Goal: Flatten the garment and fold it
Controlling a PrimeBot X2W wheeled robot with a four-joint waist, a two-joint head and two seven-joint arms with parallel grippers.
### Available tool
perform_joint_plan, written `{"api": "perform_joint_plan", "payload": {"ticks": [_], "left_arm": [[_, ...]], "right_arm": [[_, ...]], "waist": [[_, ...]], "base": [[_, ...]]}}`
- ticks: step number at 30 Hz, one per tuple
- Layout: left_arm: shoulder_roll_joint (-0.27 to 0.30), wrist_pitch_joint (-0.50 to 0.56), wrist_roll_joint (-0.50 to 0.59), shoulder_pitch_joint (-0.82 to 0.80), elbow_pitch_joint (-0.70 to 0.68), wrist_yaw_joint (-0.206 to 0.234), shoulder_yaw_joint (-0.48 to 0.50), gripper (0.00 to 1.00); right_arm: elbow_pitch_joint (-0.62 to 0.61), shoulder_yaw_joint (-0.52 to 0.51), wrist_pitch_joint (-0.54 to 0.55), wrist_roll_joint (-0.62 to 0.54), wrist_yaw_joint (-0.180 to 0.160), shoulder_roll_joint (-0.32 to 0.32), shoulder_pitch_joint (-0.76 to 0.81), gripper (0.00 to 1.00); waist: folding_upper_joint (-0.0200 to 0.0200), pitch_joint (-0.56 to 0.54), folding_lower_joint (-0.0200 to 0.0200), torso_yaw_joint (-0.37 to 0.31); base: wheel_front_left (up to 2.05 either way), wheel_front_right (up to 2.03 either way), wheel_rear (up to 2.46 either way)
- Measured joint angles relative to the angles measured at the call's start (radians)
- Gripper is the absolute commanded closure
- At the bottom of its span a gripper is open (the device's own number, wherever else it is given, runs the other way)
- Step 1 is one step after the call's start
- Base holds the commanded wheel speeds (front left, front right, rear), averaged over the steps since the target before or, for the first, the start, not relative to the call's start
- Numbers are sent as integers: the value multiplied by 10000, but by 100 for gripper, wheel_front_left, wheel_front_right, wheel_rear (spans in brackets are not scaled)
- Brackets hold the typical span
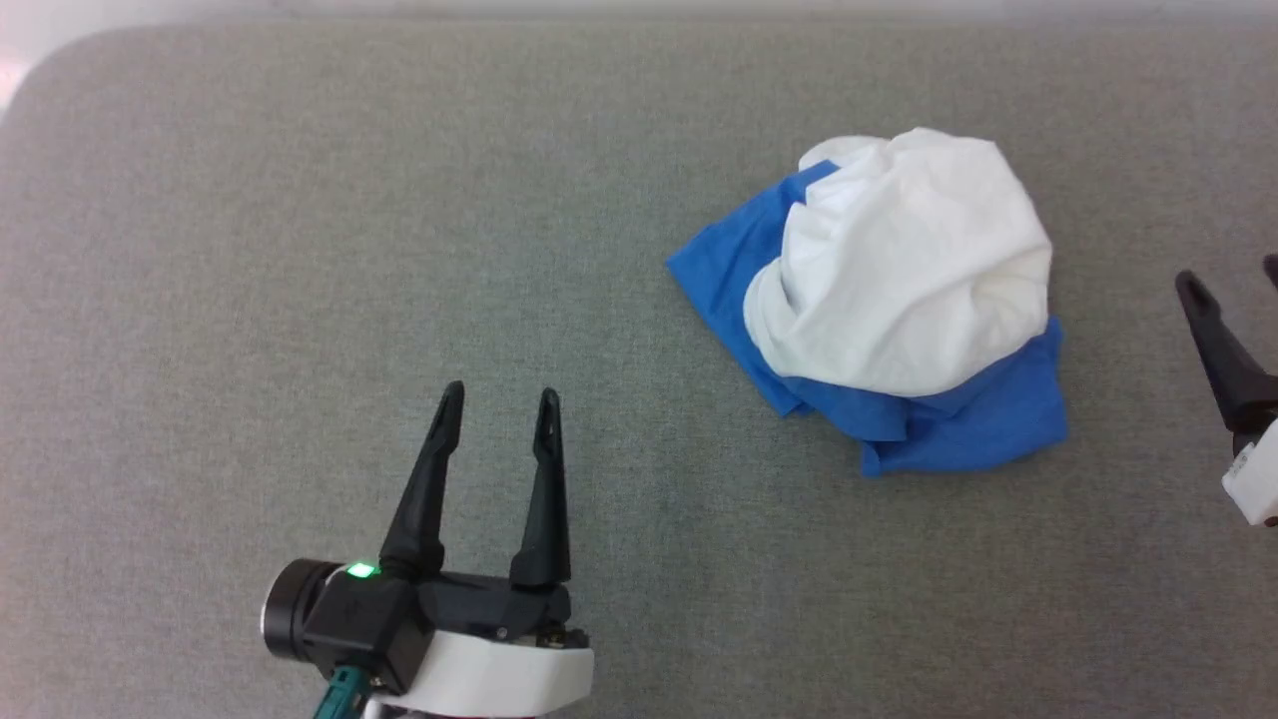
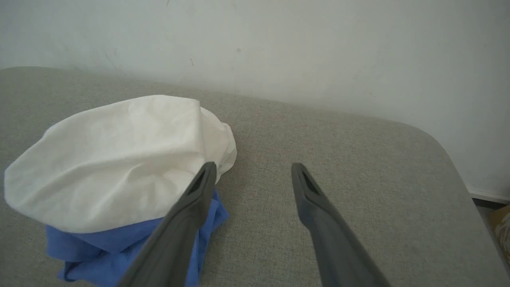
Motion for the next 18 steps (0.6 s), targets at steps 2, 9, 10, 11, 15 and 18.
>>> {"api": "perform_joint_plan", "payload": {"ticks": [2, 9, 10, 11, 15, 18], "left_arm": [[-176, 0, 132, -61, 48, -138, 23, 0], [-617, -2, 520, -421, 140, -499, 25, 0], [-665, 0, 552, -474, 146, -541, 25, 0], [-711, -2, 587, -531, 148, -554, 19, 0], [-794, 0, 677, -581, 148, -564, 0, 0], [-826, 0, 692, -598, 146, -566, -29, 0]], "right_arm": [[263, 454, 284, 339, -2, -550, -173, 0], [1028, 1496, 867, 1083, -6, -1762, -406, 0], [1099, 1609, 849, 1152, -6, -1891, -410, 0], [1175, 1674, 830, 1235, -6, -1958, -415, 0], [1459, 2082, 646, 1442, -6, -2176, -454, 0], [1682, 2533, 552, 1486, -6, -2393, -538, 0]], "waist": [[0, 213, 0, 45], [0, 912, 1, 365], [0, 996, 0, 434], [0, 1080, 1, 509], [0, 1406, 1, 792], [0, 1626, 0, 980]], "base": [[0, 0, 0], [0, 0, 0], [0, 0, 0], [0, 0, 0], [0, 0, 0], [0, 0, 0]]}}
